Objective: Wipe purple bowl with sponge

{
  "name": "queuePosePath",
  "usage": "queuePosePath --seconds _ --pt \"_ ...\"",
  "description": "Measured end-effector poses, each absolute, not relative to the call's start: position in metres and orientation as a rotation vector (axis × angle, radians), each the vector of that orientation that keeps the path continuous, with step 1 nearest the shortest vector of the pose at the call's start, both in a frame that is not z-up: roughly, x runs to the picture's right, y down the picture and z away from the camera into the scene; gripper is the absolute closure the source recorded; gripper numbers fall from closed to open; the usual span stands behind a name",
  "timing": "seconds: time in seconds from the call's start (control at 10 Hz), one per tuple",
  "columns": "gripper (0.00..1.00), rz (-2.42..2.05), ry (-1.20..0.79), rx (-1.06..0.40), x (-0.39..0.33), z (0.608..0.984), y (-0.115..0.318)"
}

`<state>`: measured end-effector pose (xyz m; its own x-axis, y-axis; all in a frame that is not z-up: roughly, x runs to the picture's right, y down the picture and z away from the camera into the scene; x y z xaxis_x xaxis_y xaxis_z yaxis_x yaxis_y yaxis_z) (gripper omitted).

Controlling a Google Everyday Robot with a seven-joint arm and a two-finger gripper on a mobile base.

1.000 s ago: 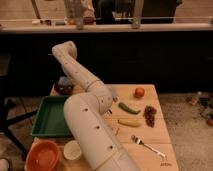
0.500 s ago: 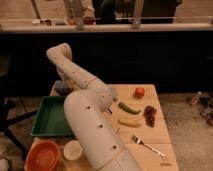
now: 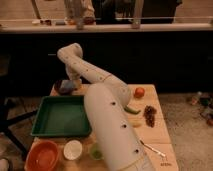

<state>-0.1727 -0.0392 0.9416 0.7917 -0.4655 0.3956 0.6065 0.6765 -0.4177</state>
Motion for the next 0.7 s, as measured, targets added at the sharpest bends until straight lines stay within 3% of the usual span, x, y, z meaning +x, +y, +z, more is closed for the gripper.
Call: queuePosePath --seconds 0.7 --pt "1.00 -0.644 -0.222 -0.565 -0.195 0.960 -0.055"
